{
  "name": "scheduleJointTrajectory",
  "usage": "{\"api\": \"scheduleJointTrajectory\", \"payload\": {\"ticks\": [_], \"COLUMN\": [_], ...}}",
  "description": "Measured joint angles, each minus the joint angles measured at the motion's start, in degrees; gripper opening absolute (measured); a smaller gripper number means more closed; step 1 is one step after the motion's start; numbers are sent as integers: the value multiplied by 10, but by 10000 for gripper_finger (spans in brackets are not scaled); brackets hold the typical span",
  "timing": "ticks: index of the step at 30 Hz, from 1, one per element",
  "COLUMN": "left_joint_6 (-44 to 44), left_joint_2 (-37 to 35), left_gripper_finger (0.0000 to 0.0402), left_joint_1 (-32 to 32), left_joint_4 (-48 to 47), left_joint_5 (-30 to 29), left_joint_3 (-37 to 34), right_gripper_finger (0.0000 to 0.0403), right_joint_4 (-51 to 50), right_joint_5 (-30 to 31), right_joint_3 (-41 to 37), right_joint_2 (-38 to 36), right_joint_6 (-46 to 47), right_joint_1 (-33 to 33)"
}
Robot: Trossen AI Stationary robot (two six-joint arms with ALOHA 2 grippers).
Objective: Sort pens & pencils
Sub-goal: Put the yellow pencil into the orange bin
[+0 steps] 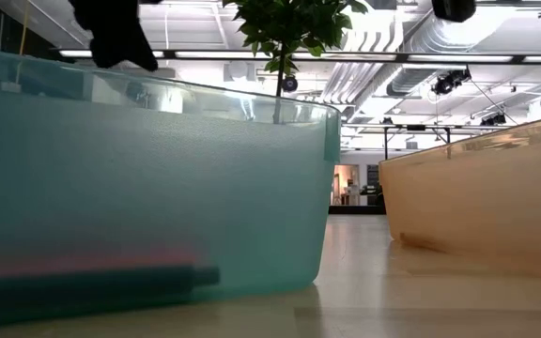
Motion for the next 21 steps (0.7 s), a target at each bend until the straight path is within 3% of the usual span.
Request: {"api": "scheduleJointTrajectory", "payload": {"ticks": [6, 12, 17, 21], "left_joint_6": [84, 109, 88, 32], "left_joint_2": [27, 89, 137, 165], "left_gripper_finger": [1, 1, 1, 1], "left_joint_1": [89, 148, 157, 157], "left_joint_4": [3, 4, 24, 63], "left_joint_5": [60, 143, 160, 161], "left_joint_3": [0, 0, 0, 0], "right_gripper_finger": [103, 103, 103, 103], "right_joint_4": [55, 90, -9, -75], "right_joint_5": [19, 7, 6, -39], "right_joint_3": [0, 0, 0, 0], "right_joint_2": [-91, -149, -194, -224], "right_joint_6": [-142, -300, -339, -357], "right_joint_1": [-40, -66, -110, -155]}}
